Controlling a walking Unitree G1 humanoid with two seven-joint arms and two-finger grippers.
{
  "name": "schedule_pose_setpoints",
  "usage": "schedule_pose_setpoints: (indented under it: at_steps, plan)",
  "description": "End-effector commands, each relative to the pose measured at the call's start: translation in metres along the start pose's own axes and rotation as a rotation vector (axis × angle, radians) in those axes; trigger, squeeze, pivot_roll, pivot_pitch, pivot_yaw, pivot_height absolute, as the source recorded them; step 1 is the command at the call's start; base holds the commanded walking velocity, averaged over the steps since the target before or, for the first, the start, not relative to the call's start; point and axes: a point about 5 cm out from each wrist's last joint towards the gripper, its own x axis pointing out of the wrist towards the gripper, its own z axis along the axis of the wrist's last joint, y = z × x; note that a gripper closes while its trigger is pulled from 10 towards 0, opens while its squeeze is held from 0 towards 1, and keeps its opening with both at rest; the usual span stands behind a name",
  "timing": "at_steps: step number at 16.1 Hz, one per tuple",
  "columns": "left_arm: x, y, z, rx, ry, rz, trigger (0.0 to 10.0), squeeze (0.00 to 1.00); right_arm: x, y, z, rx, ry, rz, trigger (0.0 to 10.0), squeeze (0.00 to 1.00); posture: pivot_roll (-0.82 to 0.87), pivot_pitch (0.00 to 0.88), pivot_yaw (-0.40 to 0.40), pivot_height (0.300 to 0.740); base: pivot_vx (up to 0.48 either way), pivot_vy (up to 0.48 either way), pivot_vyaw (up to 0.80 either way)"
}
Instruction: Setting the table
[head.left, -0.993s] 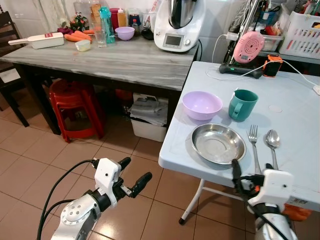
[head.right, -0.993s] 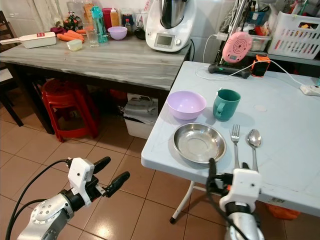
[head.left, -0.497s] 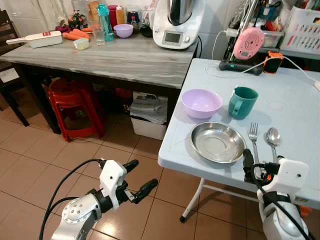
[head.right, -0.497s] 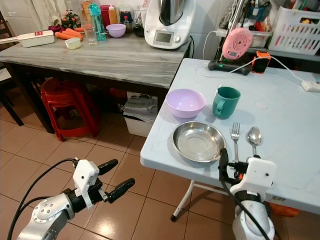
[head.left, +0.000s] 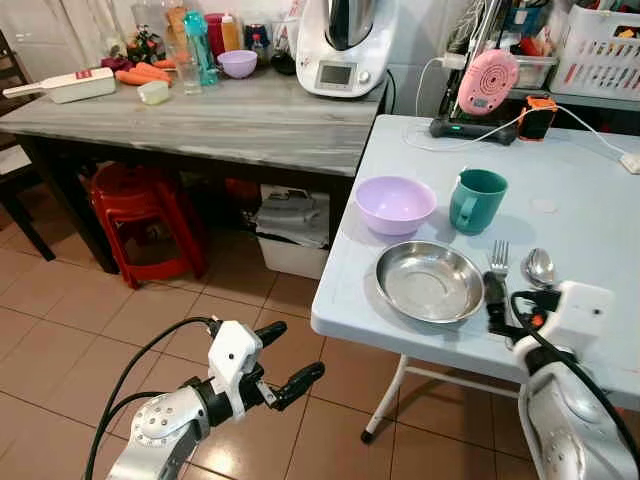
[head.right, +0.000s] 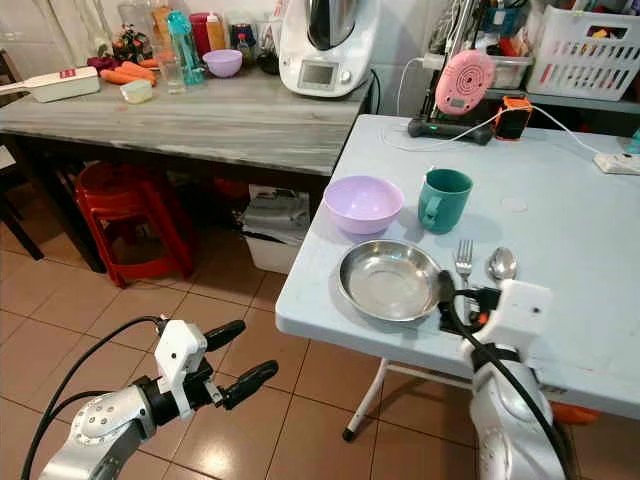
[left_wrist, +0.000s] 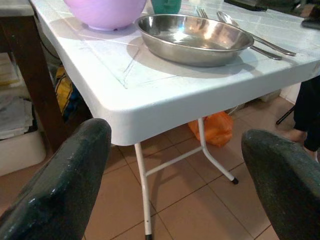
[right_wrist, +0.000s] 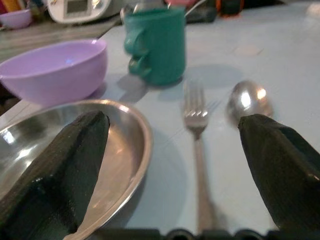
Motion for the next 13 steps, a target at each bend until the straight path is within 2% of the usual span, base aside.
schedule_pose_setpoints:
  at_steps: [1,2,5,10,12,13]
  plan:
    - [0.0,0.001,0.006,0.031,0.003,-0.01,10.0,0.0,0.006,0.006,-0.002,0.018,0.025,0.035,10.0,0.0,0.0,0.025,0.042,0.74,0.0,0.0,0.0]
    - [0.0,0.001,0.006,0.031,0.004,-0.011,10.0,0.0,0.008,0.009,-0.003,0.016,0.037,0.049,10.0,0.0,0.0,0.025,0.042,0.74,0.0,0.0,0.0]
    - [-0.003,-0.001,0.007,0.032,0.011,-0.013,10.0,0.0,0.018,0.018,-0.01,0.087,0.102,0.098,10.0,0.0,0.01,0.04,0.047,0.74,0.0,0.0,0.0]
    - [-0.004,-0.002,0.008,0.036,0.017,-0.015,10.0,0.0,0.024,0.032,-0.022,0.098,0.199,0.178,10.0,0.0,0.02,0.039,0.046,0.74,0.0,0.0,0.0]
    - [-0.003,-0.002,0.008,0.034,0.017,-0.014,10.0,0.0,0.026,0.034,-0.023,0.113,0.222,0.194,0.0,0.0,0.02,0.038,0.041,0.74,0.0,0.0,0.0]
    - [-0.003,-0.001,0.008,0.033,0.018,-0.012,10.0,0.0,0.027,0.035,-0.024,0.132,0.236,0.194,0.0,0.0,0.02,0.036,0.039,0.74,0.0,0.0,0.0]
